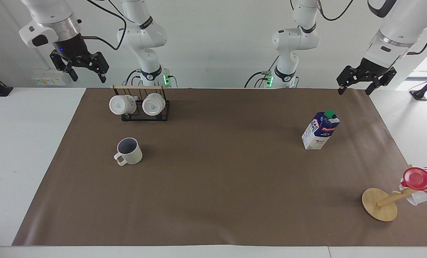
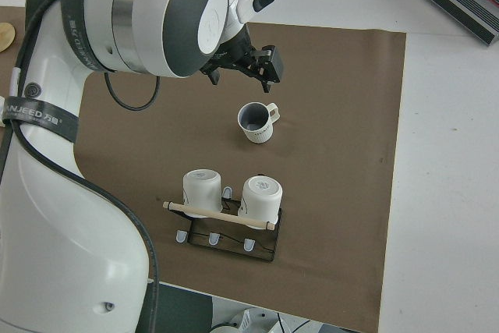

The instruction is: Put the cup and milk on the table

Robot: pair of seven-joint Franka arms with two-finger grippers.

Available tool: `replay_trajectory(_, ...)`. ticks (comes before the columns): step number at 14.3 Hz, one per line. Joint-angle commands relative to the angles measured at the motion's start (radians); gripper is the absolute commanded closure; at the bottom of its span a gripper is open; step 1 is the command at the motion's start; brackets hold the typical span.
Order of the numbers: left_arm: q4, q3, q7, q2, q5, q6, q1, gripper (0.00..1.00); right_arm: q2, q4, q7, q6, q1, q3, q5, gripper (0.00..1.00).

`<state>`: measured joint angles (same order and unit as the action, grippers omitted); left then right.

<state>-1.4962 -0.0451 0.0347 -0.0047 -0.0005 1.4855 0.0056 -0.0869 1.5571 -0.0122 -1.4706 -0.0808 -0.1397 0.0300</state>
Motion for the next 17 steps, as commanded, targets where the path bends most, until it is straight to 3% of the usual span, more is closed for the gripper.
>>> replay_trajectory(1,0.02,-0.004,-0.002,0.003,-0.015,-0.017,0.011,0.0,-0.022,0.021,-0.006,-0.01,0.012,0.008,-0.005,0.0)
replay_trajectory(17,0.02,-0.004,-0.002,0.003,-0.015,-0.017,0.011,0.0,-0.03,0.034,-0.011,-0.01,0.01,0.009,-0.005,0.0)
